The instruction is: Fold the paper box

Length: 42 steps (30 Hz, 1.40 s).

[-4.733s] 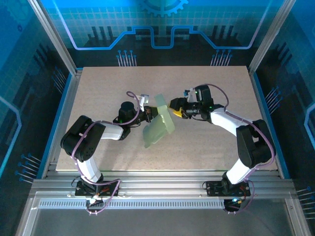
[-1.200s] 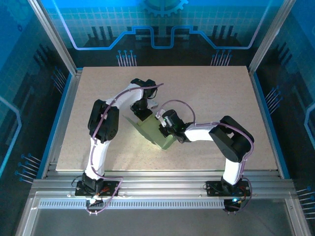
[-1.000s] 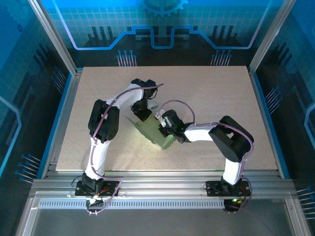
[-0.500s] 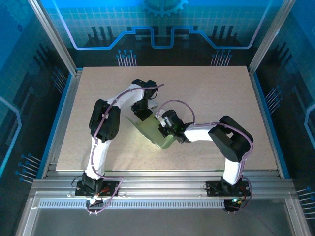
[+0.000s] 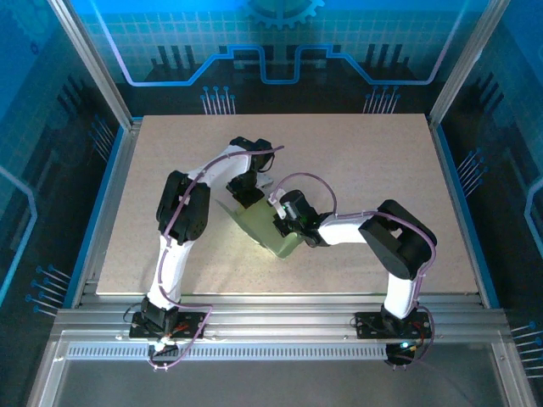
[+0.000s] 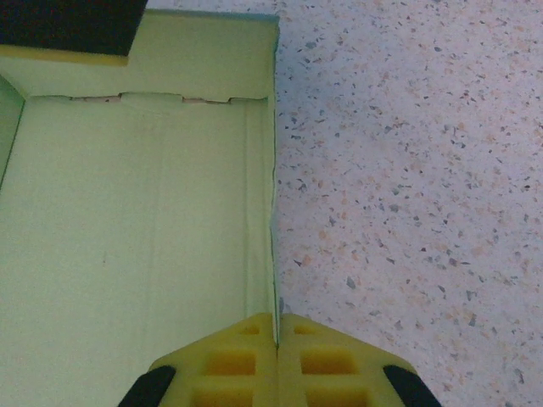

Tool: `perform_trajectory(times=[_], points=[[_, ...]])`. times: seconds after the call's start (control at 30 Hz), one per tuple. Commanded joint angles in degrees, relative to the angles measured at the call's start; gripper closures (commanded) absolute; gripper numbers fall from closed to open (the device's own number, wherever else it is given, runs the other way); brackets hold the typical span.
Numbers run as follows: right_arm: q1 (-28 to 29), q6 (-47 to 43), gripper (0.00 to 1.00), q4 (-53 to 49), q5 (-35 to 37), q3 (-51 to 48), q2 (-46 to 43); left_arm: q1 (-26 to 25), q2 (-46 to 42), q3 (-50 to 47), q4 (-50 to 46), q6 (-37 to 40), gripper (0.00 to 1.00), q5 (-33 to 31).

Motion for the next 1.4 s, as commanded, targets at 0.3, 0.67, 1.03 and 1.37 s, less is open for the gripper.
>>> perform_trajectory(times=[0.3,0.67,1.03,1.37], points=[[-0.5,6.2,0.69,5.2,-2.1,-3.8,-2.0,-0.5,0.2,-2.7,4.8,-4.0,1.0,-2.0],[-5.1,11.4,0.34,10.5,-7.1,-15.2,-13.9,-0.7,-1.8,-5.8,7.0,-1.1,1.0,-0.7],[-17.0,23.9,0.21,5.4,-14.3,-22.9,-34.9,-0.6,-9.1,-11.4,21.8,-1.7,1.0,4.2],[-36.6,37.6,0.26,-8.8,-21.7,-20.7,-43.8,1.4,-16.5,-17.5,34.3,-4.6,1.0,17.8]])
